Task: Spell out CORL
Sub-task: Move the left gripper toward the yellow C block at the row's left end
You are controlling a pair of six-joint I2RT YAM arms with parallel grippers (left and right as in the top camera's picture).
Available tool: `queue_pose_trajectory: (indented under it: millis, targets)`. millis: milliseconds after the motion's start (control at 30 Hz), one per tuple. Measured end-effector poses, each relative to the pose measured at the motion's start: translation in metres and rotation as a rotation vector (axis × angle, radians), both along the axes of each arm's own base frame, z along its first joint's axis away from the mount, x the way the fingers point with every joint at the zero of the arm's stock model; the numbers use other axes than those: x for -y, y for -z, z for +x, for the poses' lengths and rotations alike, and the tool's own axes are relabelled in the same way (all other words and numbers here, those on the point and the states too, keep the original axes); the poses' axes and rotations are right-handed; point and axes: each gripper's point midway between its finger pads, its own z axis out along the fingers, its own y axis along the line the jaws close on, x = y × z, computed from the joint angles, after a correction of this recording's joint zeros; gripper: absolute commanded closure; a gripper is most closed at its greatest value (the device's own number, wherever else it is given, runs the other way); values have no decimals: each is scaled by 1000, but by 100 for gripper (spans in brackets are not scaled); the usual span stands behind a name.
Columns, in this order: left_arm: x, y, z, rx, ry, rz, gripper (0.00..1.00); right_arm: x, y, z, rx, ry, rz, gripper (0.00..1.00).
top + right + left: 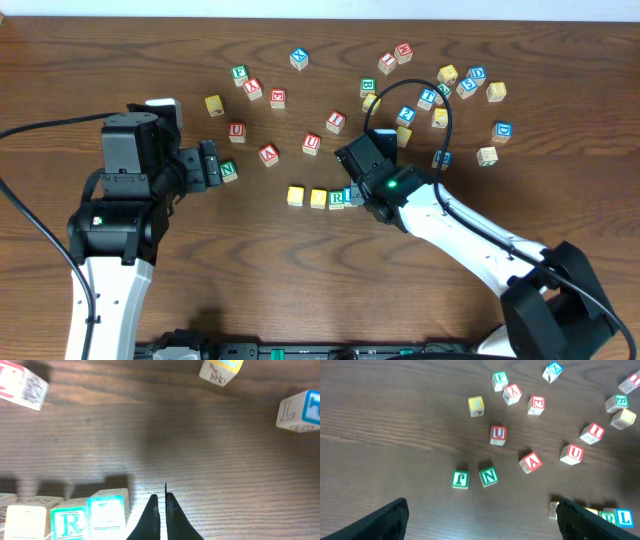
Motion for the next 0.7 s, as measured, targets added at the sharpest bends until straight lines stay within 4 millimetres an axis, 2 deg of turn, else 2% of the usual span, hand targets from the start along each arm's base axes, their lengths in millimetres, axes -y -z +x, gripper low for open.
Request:
queue_pose_trajectory:
  millis: [233, 333, 367, 467, 500, 567, 600, 700]
  targets:
    - [3, -1, 1, 4, 14, -15, 7, -5, -24, 10, 63, -21, 32, 97]
    - [12, 1, -1, -7, 52, -50, 41, -4, -42, 18, 103, -21, 49, 97]
    - [15, 2, -3, -15, 61, -64, 49, -2, -50, 22, 122, -17, 58, 97]
    - [23, 16, -11, -89, 96, -96, 87, 4, -73, 31, 172, -5, 80, 97]
    - [26, 24, -13, -126, 100, -110, 92, 9, -82, 35, 193, 6, 89, 97]
    - [29, 47, -15, -225, 107, -131, 92, 22, -99, 38, 226, 36, 98, 97]
    - [30, 49, -15, -233, 107, -133, 93, 26, -100, 37, 225, 42, 97, 97]
    - [32, 78, -17, -335, 107, -147, 93, 46, -109, 36, 226, 81, 88, 98]
